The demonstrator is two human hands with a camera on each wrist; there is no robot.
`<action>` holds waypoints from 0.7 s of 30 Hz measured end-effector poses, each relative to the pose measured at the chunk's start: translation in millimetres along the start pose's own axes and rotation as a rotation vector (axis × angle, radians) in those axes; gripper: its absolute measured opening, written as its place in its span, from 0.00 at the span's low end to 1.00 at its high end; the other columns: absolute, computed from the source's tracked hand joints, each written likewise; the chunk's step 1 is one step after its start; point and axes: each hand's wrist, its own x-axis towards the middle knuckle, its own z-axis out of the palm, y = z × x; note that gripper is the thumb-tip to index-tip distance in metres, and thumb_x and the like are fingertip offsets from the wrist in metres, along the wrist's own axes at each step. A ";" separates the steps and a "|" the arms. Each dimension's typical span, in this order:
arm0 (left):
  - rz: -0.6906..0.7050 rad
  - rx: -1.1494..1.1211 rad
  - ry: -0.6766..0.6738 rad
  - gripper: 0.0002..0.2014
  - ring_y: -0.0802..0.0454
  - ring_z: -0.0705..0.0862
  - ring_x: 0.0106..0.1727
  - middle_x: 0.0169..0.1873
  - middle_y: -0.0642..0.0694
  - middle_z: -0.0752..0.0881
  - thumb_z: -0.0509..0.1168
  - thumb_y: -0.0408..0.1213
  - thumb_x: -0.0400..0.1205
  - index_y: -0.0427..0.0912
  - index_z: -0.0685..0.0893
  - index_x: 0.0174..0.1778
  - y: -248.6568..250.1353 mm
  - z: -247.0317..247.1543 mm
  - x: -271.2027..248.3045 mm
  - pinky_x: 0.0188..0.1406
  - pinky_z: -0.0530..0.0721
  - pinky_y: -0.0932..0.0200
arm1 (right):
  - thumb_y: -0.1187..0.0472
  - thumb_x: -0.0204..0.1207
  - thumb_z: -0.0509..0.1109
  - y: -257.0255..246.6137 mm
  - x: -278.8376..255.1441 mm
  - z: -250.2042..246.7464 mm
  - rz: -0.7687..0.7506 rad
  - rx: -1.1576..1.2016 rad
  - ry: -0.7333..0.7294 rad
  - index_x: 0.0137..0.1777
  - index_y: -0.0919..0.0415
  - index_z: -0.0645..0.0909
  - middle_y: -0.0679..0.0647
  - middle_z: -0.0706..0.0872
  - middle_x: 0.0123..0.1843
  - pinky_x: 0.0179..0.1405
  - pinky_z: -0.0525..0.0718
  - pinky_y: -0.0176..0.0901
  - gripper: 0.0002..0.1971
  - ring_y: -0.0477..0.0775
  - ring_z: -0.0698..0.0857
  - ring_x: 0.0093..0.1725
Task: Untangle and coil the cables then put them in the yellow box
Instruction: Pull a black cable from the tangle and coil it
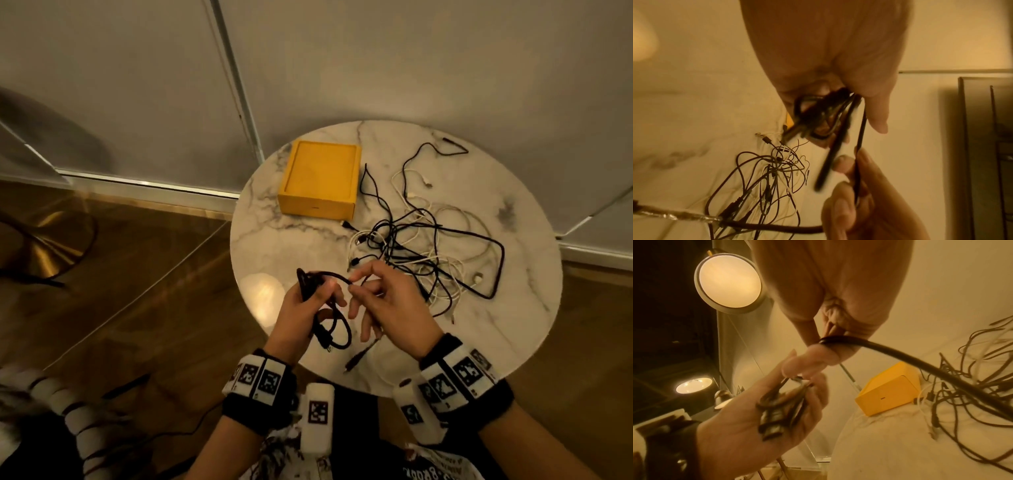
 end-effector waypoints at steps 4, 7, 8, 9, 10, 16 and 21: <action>0.004 -0.054 -0.014 0.21 0.43 0.88 0.56 0.54 0.35 0.89 0.61 0.47 0.79 0.34 0.84 0.58 5.8 14.1 1.1 0.48 0.87 0.53 | 0.69 0.79 0.68 -1.1 7.6 10.3 -0.106 -0.097 0.112 0.44 0.62 0.80 0.51 0.87 0.30 0.21 0.78 0.36 0.04 0.46 0.85 0.23; 0.019 -0.152 0.035 0.20 0.44 0.89 0.55 0.54 0.36 0.89 0.65 0.40 0.77 0.33 0.82 0.62 4.5 22.1 -0.5 0.45 0.87 0.57 | 0.65 0.80 0.69 -0.9 6.1 14.0 -0.180 -0.124 0.106 0.46 0.59 0.85 0.51 0.88 0.34 0.29 0.86 0.47 0.04 0.52 0.87 0.30; 0.013 -0.194 0.045 0.19 0.44 0.89 0.55 0.54 0.37 0.89 0.66 0.38 0.77 0.33 0.81 0.63 3.4 23.4 -0.7 0.45 0.88 0.57 | 0.64 0.81 0.68 -0.3 3.6 15.0 -0.182 -0.150 0.078 0.48 0.58 0.86 0.50 0.88 0.33 0.29 0.85 0.47 0.05 0.50 0.86 0.29; 0.009 -0.235 0.052 0.19 0.44 0.88 0.57 0.55 0.37 0.89 0.66 0.36 0.78 0.33 0.81 0.63 1.3 23.8 -1.1 0.47 0.88 0.57 | 0.63 0.81 0.67 0.6 1.4 15.8 -0.187 -0.200 0.038 0.50 0.57 0.87 0.49 0.87 0.34 0.31 0.85 0.45 0.07 0.47 0.85 0.30; 0.005 -0.270 0.057 0.17 0.44 0.88 0.58 0.56 0.36 0.89 0.66 0.36 0.78 0.34 0.81 0.62 -1.1 23.5 -1.9 0.48 0.88 0.56 | 0.62 0.81 0.67 1.8 -1.3 16.5 -0.197 -0.266 -0.010 0.54 0.56 0.87 0.48 0.88 0.37 0.35 0.85 0.42 0.08 0.44 0.85 0.33; -0.157 -0.385 0.237 0.15 0.47 0.89 0.40 0.42 0.40 0.90 0.63 0.49 0.82 0.39 0.82 0.50 -2.9 9.4 -2.2 0.36 0.86 0.55 | 0.57 0.82 0.67 12.3 -19.7 16.8 -0.105 -0.212 -0.107 0.81 0.44 0.62 0.42 0.87 0.59 0.59 0.81 0.34 0.30 0.40 0.86 0.57; -0.025 -0.710 0.240 0.15 0.55 0.83 0.28 0.31 0.49 0.79 0.56 0.47 0.87 0.43 0.75 0.39 45.6 -6.9 13.9 0.34 0.85 0.61 | 0.66 0.77 0.72 15.5 -13.8 -4.0 -0.016 -0.254 -0.180 0.58 0.56 0.84 0.55 0.90 0.40 0.48 0.88 0.53 0.11 0.50 0.89 0.37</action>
